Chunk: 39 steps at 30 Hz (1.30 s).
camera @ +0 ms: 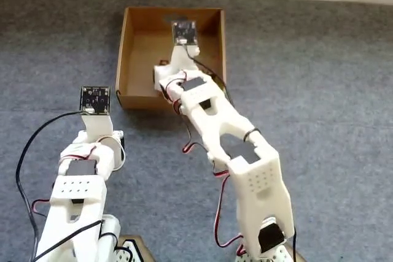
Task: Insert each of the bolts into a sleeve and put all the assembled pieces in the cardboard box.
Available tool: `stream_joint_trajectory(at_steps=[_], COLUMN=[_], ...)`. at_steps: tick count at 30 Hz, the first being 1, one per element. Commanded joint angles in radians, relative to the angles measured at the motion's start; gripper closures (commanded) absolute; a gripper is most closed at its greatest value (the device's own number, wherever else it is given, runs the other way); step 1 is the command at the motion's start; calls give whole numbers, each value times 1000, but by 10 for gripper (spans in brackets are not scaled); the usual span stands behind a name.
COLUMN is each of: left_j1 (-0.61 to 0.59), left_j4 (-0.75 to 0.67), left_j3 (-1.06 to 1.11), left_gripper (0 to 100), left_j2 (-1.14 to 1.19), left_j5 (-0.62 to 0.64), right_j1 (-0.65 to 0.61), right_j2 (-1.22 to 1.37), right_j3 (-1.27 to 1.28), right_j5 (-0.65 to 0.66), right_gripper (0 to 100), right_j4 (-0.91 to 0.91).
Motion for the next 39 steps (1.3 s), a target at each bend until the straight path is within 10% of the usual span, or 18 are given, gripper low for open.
stream_joint_trajectory(at_steps=[1, 39], left_j1=[15, 15], left_j4=[-14, -17], left_j3=[-2, -2], left_gripper=[990, 990], left_j2=[-2, -4], left_j5=[-8, -8], right_j1=[-7, 30], right_j2=[-7, 133], right_j3=[-67, -168], right_j5=[15, 100], right_gripper=[992, 992], right_j4=[-31, -48])
